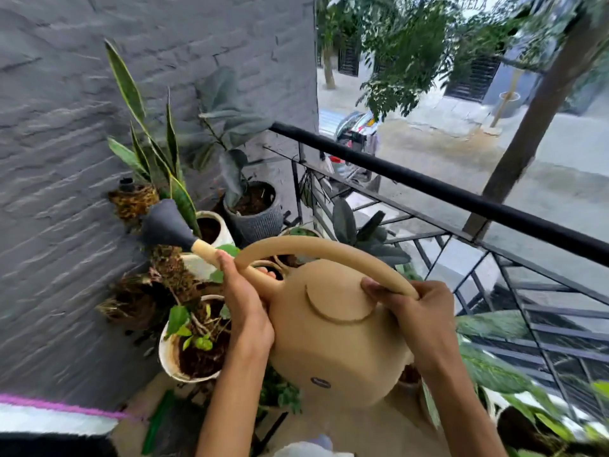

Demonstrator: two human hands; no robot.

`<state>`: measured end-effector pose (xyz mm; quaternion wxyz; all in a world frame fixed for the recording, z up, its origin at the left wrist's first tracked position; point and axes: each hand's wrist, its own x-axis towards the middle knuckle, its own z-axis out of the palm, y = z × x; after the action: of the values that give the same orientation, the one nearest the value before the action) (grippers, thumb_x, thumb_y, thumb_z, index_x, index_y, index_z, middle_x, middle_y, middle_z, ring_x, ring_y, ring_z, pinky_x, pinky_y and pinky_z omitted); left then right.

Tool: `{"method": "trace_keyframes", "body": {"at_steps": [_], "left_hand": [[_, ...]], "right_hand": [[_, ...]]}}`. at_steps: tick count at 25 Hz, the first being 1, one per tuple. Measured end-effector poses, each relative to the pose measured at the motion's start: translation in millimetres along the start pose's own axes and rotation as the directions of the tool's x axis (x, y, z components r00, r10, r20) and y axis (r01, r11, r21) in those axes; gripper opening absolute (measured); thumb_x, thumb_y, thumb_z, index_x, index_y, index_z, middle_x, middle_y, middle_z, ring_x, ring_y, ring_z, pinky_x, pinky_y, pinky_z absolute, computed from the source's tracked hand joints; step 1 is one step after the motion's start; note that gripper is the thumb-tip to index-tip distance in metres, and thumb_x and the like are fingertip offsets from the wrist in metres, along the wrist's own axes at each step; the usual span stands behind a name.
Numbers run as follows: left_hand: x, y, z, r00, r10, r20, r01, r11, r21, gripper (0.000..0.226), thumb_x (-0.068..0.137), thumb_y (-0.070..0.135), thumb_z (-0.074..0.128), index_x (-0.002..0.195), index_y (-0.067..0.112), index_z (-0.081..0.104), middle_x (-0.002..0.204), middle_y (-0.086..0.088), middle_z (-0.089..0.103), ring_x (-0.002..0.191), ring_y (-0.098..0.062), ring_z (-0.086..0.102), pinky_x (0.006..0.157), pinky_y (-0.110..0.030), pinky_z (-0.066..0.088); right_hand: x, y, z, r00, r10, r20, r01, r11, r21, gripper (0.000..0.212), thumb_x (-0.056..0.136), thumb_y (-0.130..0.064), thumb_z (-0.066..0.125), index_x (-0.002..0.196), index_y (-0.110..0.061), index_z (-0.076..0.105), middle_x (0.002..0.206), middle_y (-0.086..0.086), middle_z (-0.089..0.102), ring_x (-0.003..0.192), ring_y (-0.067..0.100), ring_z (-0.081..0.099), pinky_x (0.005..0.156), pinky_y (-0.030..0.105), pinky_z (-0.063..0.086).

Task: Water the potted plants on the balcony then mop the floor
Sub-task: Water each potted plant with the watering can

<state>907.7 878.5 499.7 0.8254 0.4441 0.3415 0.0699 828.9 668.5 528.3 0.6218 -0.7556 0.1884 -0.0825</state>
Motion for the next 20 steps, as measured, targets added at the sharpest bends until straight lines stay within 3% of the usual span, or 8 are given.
{"method": "trace_keyframes", "body": {"at_steps": [3, 5, 7, 9, 11, 13, 18, 20], "left_hand": [[14.7, -18.3, 33.5, 0.999, 0.011, -0.035, -0.01, 1.0, 0.025, 0.058, 0.098, 0.072, 0.042, 0.08, 0.019, 0.061, 0.062, -0.002, 0.059, 0.058, -0.018, 0.06, 0.069, -0.034, 0.053], [28.6, -29.4, 54.8, 0.999, -0.023, -0.036, 0.025, 0.999, 0.046, 0.065, 0.096, 0.075, 0.041, 0.076, 0.016, 0.058, 0.059, -0.003, 0.059, 0.051, -0.018, 0.06, 0.065, -0.033, 0.053], [50.8, -40.3, 71.8, 0.997, -0.05, -0.054, 0.054, 0.995, 0.078, 0.071, 0.095, 0.077, 0.039, 0.083, 0.011, 0.06, 0.061, -0.005, 0.06, 0.051, -0.019, 0.06, 0.062, -0.032, 0.053], [75.1, -49.1, 91.4, 0.995, -0.085, -0.053, 0.091, 0.991, 0.102, 0.071, 0.095, 0.077, 0.037, 0.096, 0.01, 0.059, 0.065, -0.006, 0.058, 0.056, -0.02, 0.058, 0.061, -0.031, 0.053], [109.0, -54.0, 119.7, 0.99, -0.134, -0.034, 0.136, 0.986, 0.092, 0.067, 0.096, 0.075, 0.04, 0.093, 0.012, 0.06, 0.059, -0.003, 0.058, 0.055, -0.019, 0.057, 0.061, -0.031, 0.052], [146.0, -57.5, 148.9, 0.987, -0.16, -0.007, 0.16, 0.983, 0.096, 0.065, 0.095, 0.075, 0.041, 0.09, 0.013, 0.06, 0.056, -0.001, 0.057, 0.054, -0.018, 0.058, 0.062, -0.032, 0.052], [245.2, -54.7, 209.8, 0.963, -0.269, -0.017, 0.269, 0.957, 0.106, 0.067, 0.095, 0.077, 0.038, 0.079, 0.016, 0.059, 0.05, 0.001, 0.058, 0.047, -0.015, 0.059, 0.062, -0.03, 0.051], [284.8, -48.7, 236.7, 0.946, -0.323, -0.007, 0.322, 0.941, 0.106, 0.07, 0.095, 0.078, 0.036, 0.08, 0.015, 0.06, 0.049, -0.001, 0.059, 0.045, -0.016, 0.059, 0.058, -0.029, 0.05]], "right_hand": [[33.6, 10.7, -14.1, 1.0, 0.016, 0.01, -0.016, 1.0, -0.002, 0.026, 0.072, -0.036, 0.092, 0.057, -0.021, 0.077, 0.044, 0.004, 0.047, 0.048, 0.016, 0.04, 0.052, 0.034, 0.03], [61.2, 15.2, -17.1, 0.999, 0.044, 0.014, -0.044, 0.999, -0.024, 0.028, 0.069, -0.039, 0.092, 0.061, -0.017, 0.078, 0.045, 0.007, 0.048, 0.049, 0.017, 0.04, 0.053, 0.034, 0.03], [89.2, 15.7, -15.6, 0.999, 0.047, 0.0, -0.047, 0.995, -0.086, 0.034, 0.068, -0.042, 0.092, 0.057, -0.015, 0.075, 0.043, 0.006, 0.045, 0.048, 0.018, 0.038, 0.053, 0.033, 0.028], [119.8, 12.1, -11.9, 0.998, 0.062, -0.003, -0.062, 0.988, -0.141, 0.04, 0.067, -0.043, 0.093, 0.058, -0.009, 0.074, 0.045, 0.017, 0.05, 0.048, 0.019, 0.04, 0.053, 0.033, 0.03], [158.3, 6.1, -4.5, 0.996, 0.087, -0.003, -0.087, 0.983, -0.163, 0.036, 0.069, -0.04, 0.093, 0.057, -0.011, 0.076, 0.042, 0.012, 0.049, 0.048, 0.021, 0.041, 0.054, 0.032, 0.03], [196.4, 3.1, 6.6, 0.994, 0.107, -0.008, -0.107, 0.976, -0.191, 0.03, 0.069, -0.04, 0.092, 0.049, -0.025, 0.075, 0.039, -0.001, 0.045, 0.049, 0.022, 0.04, 0.053, 0.032, 0.029], [293.5, -9.1, 55.7, 0.992, 0.124, -0.004, -0.12, 0.958, -0.261, 0.031, 0.064, -0.058, 0.089, 0.058, -0.029, 0.077, 0.05, 0.017, 0.06, 0.052, 0.025, 0.049, 0.054, 0.037, 0.038], [336.1, -22.8, 78.7, 0.995, 0.101, 0.014, -0.093, 0.956, -0.278, 0.036, 0.068, -0.052, 0.09, 0.049, -0.026, 0.073, 0.04, 0.006, 0.05, 0.049, 0.024, 0.044, 0.052, 0.034, 0.033]]}}
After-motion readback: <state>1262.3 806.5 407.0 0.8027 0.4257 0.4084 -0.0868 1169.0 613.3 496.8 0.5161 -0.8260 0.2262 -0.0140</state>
